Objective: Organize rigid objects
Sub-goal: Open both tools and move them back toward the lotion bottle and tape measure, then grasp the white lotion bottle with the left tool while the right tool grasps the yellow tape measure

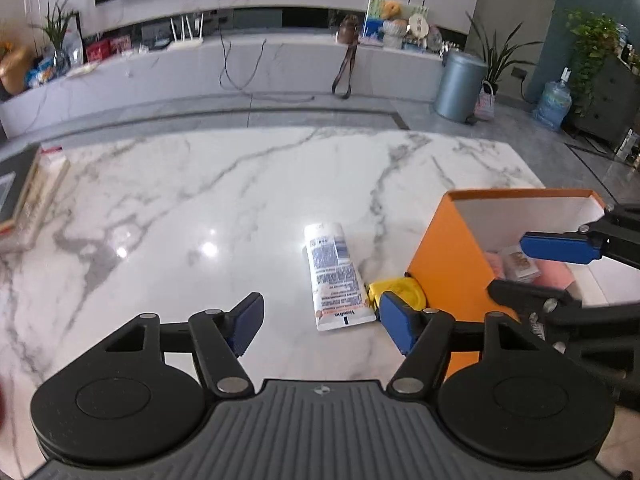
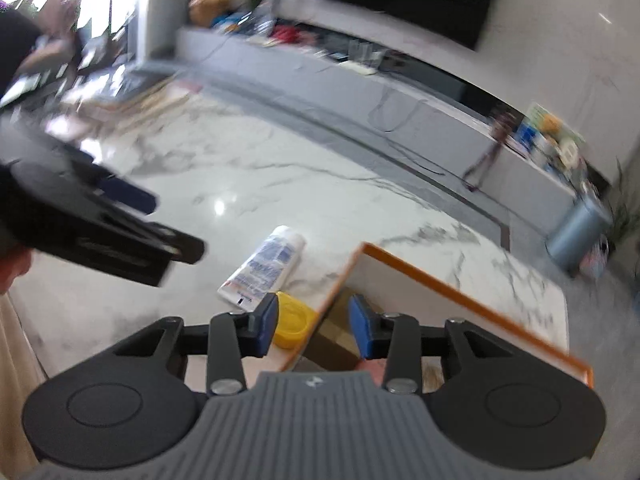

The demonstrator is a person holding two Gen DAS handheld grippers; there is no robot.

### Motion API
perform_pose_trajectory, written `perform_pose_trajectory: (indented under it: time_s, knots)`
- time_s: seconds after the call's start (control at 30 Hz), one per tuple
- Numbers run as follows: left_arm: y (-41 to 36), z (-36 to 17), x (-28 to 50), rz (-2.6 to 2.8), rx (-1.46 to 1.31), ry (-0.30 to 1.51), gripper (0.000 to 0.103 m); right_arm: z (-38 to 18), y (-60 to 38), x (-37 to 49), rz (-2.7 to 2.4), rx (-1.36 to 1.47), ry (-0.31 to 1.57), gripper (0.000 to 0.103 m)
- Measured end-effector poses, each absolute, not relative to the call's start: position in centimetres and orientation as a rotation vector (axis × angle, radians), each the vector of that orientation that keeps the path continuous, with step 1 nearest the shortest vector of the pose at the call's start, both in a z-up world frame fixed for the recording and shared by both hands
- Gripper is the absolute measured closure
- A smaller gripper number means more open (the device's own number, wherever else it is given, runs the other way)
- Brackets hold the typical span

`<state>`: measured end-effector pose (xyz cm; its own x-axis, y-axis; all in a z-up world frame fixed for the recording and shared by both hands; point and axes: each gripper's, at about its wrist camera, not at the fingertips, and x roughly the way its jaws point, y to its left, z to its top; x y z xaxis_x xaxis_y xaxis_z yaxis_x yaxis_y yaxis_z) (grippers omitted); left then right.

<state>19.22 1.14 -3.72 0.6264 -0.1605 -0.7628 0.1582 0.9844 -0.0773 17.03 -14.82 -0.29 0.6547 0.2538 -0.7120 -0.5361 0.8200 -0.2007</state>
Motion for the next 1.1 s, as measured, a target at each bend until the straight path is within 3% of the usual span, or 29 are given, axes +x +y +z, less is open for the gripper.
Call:
perform_pose_trajectory:
  time_s: [0.37, 0.53, 1.1]
  knots:
    - [0.4, -7.7, 23.8, -0.167, 0.028, 0.979, 0.027, -3.5, -9.0, 22.1, 0.804, -0.896, 0.919, 0.065]
    - [1.0, -9.5, 25.9, -0.177, -0.049, 0.963, 0.027, -5.9, -7.8, 24.3, 0.89, -1.088, 1.0, 0.06]
    - [0.4, -12.1, 27.8, -0.239, -0.065, 0.964, 0.03, -10.2, -6.0, 28.4, 0.999, -1.19, 1.178, 0.054]
